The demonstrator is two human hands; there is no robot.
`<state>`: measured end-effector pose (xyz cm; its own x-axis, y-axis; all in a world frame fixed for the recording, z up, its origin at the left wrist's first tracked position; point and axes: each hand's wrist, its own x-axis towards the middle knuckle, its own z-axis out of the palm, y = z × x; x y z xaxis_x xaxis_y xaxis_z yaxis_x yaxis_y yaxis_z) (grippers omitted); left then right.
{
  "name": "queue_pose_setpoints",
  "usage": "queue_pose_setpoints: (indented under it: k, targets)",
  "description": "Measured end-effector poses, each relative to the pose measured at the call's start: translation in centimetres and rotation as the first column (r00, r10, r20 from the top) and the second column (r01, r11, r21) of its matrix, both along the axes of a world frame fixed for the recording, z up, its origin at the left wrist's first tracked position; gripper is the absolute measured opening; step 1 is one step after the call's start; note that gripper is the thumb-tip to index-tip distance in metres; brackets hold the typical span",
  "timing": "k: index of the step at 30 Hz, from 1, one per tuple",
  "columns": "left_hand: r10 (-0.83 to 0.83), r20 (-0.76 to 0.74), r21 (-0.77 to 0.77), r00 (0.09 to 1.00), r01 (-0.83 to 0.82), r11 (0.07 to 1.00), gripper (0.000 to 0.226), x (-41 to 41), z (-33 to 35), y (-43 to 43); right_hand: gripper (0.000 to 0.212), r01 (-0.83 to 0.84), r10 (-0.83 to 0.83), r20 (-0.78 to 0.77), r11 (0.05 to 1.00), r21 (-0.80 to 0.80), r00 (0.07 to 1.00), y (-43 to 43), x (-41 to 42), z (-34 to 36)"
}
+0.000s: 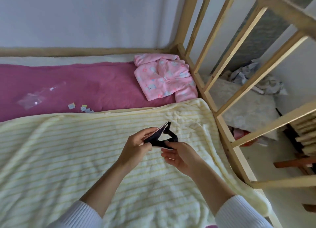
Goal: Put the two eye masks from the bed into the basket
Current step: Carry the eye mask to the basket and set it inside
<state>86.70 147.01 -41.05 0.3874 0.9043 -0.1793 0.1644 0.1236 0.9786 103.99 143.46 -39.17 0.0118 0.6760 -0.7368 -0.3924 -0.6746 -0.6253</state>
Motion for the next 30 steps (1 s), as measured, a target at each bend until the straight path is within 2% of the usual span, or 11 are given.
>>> queue_pose_setpoints:
  k: [4, 8, 12, 14, 16, 19, 22, 27, 28, 29, 30]
  targets:
    - [-0.025, -0.127, 0.176, 0.992, 0.047, 0.983, 0.059, -1.9, 3.8, -3.7, 0.024, -0.173, 0.174, -0.050, 0.984, 0.036, 0.983, -3.2, -0.9, 4.2]
    - [0.036, -0.198, 0.306, 0.980, 0.026, 0.952, 0.039, -3.5, 7.0, -7.4, 0.047, -0.401, 0.389, 0.258, 0.916, -0.007, 0.884, -5.9, -1.1, 7.3]
    - [0.136, -0.242, 0.341, 0.961, -0.047, 0.939, 0.043, -4.6, 9.6, -11.0, 0.030, -0.175, 0.128, 0.454, 0.982, 0.064, 0.882, -8.2, -1.4, 9.1]
    - [0.189, -0.294, 0.339, 0.937, -0.082, 0.937, 0.047, -5.2, 10.4, -12.5, 0.025, -0.047, -0.003, 0.348, 0.990, 0.135, 0.937, -9.3, -1.2, 9.6]
    - [0.184, -0.367, 0.305, 0.912, -0.069, 0.950, 0.042, -5.9, 11.2, -14.0, 0.021, -0.032, -0.003, 0.215, 0.987, 0.159, 0.977, -10.5, -1.3, 10.4]
    - [0.148, -0.420, 0.254, 0.895, -0.040, 0.966, 0.010, -6.7, 12.2, -16.4, 0.017, -0.099, 0.062, 0.199, 0.979, 0.181, 0.978, -12.3, -1.9, 11.9]
    - [0.184, -0.442, 0.274, 0.878, -0.063, 0.960, 0.010, -7.5, 12.9, -18.5, 0.019, -0.074, 0.040, 0.168, 0.976, 0.205, 0.985, -13.5, -2.2, 12.9]
    - [0.225, -0.497, 0.296, 0.838, -0.080, 0.952, 0.007, -9.2, 13.7, -21.4, 0.005, 0.146, -0.028, -0.304, 0.916, 0.373, 0.952, -15.0, -3.1, 14.7]
    - [0.231, -0.499, 0.300, 0.835, -0.084, 0.950, 0.006, -9.6, 13.9, -21.8, 0.007, 0.117, 0.014, -0.287, 0.895, 0.431, 0.958, -15.1, -3.6, 15.2]
    - [0.238, -0.495, 0.310, 0.836, -0.087, 0.947, 0.005, -9.9, 14.3, -22.1, 0.009, 0.010, 0.066, -0.137, 0.871, 0.491, 0.988, -15.1, -4.2, 15.6]
    - [0.248, -0.485, 0.322, 0.839, -0.092, 0.942, 0.004, -10.3, 14.8, -22.2, 0.011, -0.199, 0.117, 0.184, 0.822, 0.533, 0.976, -15.0, -4.7, 16.0]
